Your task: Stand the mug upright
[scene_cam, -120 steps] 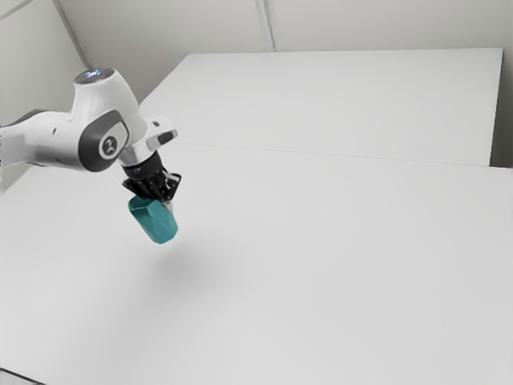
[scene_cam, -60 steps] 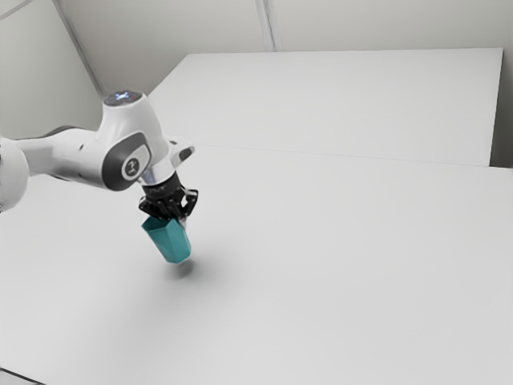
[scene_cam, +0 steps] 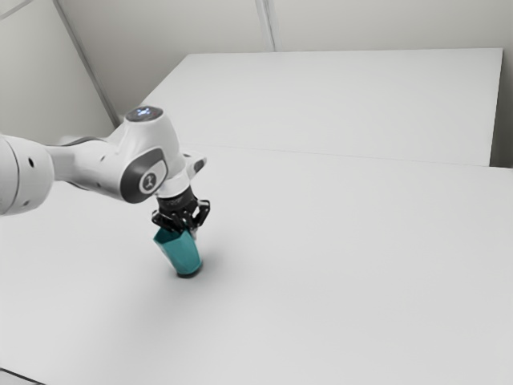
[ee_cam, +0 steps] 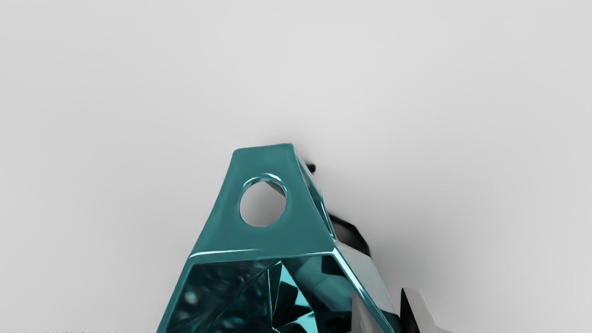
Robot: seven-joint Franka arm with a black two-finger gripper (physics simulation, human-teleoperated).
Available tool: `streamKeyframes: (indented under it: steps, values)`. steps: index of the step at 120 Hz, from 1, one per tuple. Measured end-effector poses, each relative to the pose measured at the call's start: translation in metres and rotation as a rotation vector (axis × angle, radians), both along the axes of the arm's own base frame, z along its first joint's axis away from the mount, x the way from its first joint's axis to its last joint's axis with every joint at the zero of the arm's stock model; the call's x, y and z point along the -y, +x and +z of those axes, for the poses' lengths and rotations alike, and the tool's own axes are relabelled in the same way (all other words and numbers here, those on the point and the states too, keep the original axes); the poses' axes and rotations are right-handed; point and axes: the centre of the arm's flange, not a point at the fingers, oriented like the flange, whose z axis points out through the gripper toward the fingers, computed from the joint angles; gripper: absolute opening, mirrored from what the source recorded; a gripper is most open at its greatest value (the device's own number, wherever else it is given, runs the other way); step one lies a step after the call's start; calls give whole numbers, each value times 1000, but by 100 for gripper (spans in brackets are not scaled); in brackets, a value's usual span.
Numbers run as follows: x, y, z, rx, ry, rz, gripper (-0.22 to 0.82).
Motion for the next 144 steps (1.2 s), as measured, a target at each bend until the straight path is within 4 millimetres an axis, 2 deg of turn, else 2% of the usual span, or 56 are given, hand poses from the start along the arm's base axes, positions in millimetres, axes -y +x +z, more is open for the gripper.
streamKeyframes:
  steps: [26, 51, 62, 74, 101, 144]
  values:
    - [4, 2, -7, 1, 0, 36, -17]
    - [2, 3, 5, 23, -5, 51, 27]
    - [2, 3, 8, 29, -6, 56, 39]
    - [1, 2, 14, 34, -6, 62, 47]
    - [-1, -1, 23, 39, -7, 71, 56]
    - [8, -13, 54, 53, -5, 62, 60]
